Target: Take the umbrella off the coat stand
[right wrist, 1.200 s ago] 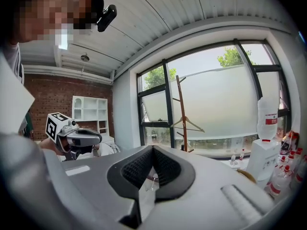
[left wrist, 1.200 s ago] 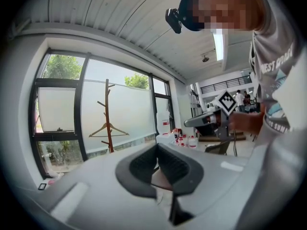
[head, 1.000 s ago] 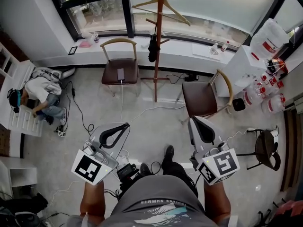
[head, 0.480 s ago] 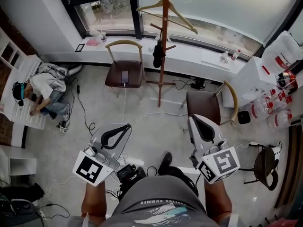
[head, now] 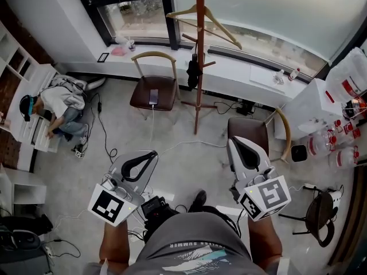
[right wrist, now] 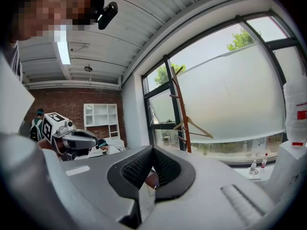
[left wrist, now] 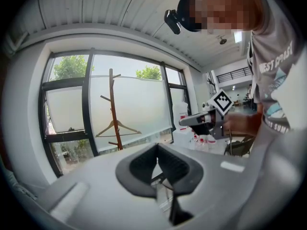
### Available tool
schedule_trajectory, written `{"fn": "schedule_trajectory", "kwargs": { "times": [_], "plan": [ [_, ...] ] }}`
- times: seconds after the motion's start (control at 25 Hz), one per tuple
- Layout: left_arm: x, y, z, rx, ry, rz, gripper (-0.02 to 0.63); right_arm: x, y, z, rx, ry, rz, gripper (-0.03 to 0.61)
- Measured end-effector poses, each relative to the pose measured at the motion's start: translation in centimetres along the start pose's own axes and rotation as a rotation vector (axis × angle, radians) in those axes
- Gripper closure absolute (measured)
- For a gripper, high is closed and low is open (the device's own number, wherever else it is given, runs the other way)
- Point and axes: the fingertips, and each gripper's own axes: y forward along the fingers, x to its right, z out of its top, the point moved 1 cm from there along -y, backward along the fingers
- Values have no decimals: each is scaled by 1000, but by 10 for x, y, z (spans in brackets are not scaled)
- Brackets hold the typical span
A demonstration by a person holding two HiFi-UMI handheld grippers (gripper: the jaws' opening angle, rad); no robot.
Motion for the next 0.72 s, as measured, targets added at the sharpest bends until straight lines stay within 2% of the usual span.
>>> {"fn": "schedule_trajectory", "kwargs": {
  "times": [0.24,0.44,0.72],
  "plan": [
    [10,31,3,-18,12,-6,611,34,2,-9,-15,14,-2,577],
    [1,50,3,-35,4,-20,611,49,11,-12,-30,28,-15,577],
    [-18,81,1,-22,15,-111,611,64,24,-13,-33,38,-95,577]
  ]
}}
